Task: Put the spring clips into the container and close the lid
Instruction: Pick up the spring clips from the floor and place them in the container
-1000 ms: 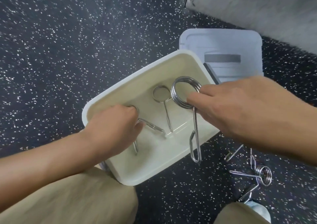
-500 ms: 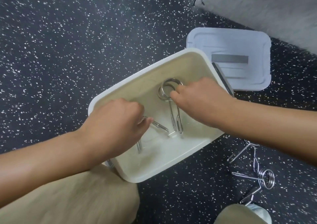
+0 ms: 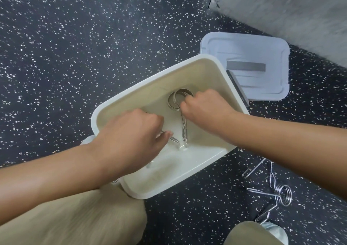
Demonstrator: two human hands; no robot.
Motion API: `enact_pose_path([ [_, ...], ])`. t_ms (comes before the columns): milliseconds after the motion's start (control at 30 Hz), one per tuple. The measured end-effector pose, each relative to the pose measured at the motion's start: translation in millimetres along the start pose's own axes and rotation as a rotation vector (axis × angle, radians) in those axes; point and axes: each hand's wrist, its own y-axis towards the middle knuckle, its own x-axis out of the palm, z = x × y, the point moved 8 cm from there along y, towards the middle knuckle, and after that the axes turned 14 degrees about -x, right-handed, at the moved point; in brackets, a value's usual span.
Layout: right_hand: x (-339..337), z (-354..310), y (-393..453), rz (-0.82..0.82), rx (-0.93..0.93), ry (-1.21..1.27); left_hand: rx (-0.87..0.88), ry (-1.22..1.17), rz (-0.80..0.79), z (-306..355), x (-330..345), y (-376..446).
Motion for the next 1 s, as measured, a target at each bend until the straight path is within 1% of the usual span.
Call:
enact_pose_path([
  [100,-7,-1,-11,-0.003,0.017,0.016,0.004,0.008,-0.001,1,-1,-1],
  [167,-19,4,-24,0.092,0.079,0.039,0.005,0.017,-0.004,3,-2,-1],
  [267,-45,11,-50,0.279,0.15,0.142,0.017,0.022,-0.002,7,-3,-2],
  [333,-55,10,-70,0.315,0.162,0.152,0.03,0.03,0.004,12,-3,-2],
  [500,-54,8,-141,0.262,0.255,0.226,0.079,0.042,0.028,37,-11,-4],
  [567,-46,8,-169,0.274,0.281,0.242,0.114,0.017,0.045,51,-18,-8],
  [633,-34,9,-196,0.277,0.319,0.246,0.148,-0.005,0.056,66,-22,-12],
  [767,6,5,-233,0.178,0.417,0.309,0.236,-0.014,0.088,97,-26,-22],
  [833,29,7,-249,0.165,0.501,0.363,0.307,-0.012,0.091,118,-24,-25],
  [1000,88,16,-295,0.203,0.747,0.543,0.46,0.008,0.034,164,-6,-33],
])
